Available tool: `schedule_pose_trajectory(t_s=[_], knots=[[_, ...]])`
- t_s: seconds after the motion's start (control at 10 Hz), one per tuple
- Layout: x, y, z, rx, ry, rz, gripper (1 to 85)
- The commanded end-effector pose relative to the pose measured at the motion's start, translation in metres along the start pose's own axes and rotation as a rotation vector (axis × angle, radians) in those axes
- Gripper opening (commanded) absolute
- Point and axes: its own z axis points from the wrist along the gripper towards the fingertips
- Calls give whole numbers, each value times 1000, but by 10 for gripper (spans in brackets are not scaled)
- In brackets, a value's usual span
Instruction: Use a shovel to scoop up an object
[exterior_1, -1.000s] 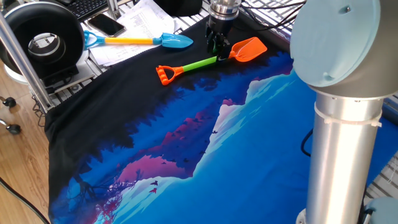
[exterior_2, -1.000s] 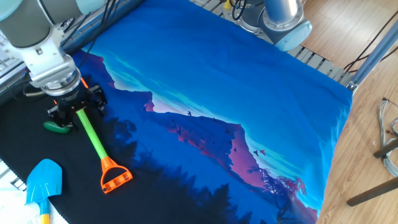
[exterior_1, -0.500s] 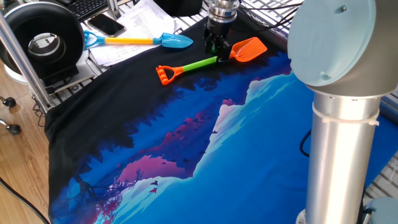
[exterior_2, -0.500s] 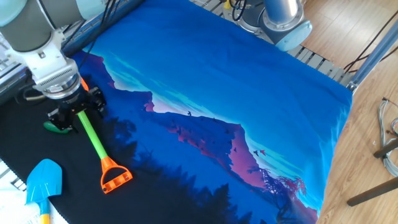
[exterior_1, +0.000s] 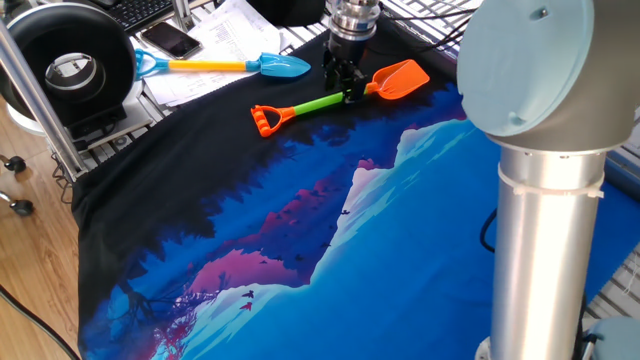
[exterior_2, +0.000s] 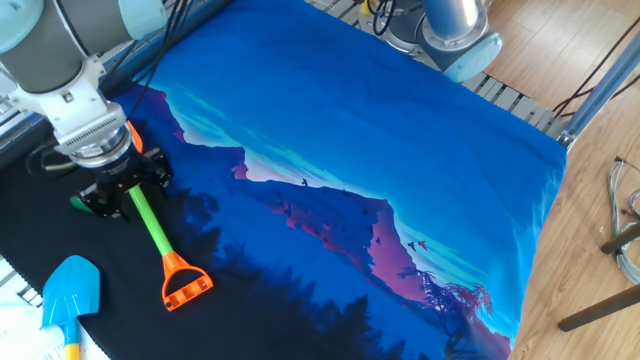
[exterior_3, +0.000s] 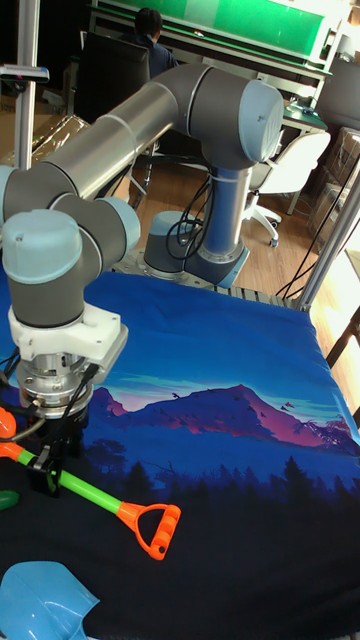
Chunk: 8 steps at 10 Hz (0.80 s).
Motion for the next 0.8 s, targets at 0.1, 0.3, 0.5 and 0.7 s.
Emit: schedule_pose_trajectory(t_s=[0.1,0.3,0.5,0.7], knots=[[-9,-6,0,11,4,21,627],[-15,-5,2,6,-3,30,600],[-20,-6,5,4,1,36,570],[-24,-5,8,-3,3,45,543]])
